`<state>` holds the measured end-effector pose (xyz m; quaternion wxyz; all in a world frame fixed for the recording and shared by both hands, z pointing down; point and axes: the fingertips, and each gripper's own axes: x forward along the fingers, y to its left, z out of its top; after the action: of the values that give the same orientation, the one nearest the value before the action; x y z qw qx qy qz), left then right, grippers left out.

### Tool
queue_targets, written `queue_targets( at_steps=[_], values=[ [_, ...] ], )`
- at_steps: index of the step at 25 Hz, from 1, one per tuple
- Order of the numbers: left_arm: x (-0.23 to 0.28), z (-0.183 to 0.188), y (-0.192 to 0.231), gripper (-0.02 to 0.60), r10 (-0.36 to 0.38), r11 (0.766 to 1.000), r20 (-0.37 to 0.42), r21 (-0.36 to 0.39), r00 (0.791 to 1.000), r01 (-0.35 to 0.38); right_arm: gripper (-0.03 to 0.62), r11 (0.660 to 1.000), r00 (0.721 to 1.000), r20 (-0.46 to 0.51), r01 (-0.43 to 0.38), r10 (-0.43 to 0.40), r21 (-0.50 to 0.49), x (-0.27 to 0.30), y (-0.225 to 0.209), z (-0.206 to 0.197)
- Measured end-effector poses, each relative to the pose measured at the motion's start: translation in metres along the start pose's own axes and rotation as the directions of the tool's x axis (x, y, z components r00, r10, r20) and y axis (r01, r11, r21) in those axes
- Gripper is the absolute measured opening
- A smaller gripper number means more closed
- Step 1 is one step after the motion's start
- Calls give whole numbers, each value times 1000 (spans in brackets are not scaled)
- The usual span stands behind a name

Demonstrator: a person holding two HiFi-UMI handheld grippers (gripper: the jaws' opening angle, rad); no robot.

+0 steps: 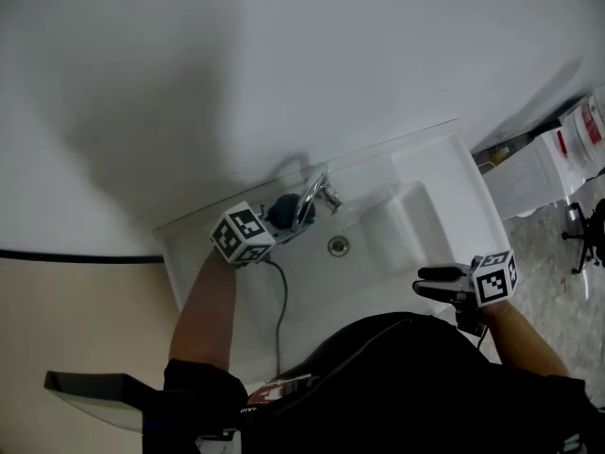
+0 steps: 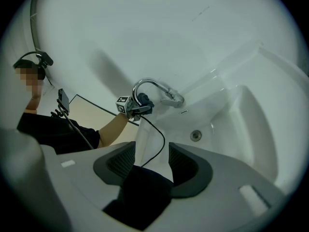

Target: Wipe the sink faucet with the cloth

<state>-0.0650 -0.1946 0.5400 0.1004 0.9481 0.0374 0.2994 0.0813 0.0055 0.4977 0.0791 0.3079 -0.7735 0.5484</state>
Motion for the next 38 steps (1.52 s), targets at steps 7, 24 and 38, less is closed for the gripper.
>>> queue_targets(
  at_steps=[7,24,38],
  values=[
    [-10,40,20,63,-8,994,65,110,998,1,210,1000,1000,-6,1,-1,-8,-1,0,-4],
    [37,76,22,51,-114,982,164,-133,980,137,210,1000,1000,15,11,-11,-5,-6,3,-9],
    [-39,10,-26,48,-70,923,-22,379,997,73,210,999,999,34,29,-28,-35,-11,7,-4]
  ],
)
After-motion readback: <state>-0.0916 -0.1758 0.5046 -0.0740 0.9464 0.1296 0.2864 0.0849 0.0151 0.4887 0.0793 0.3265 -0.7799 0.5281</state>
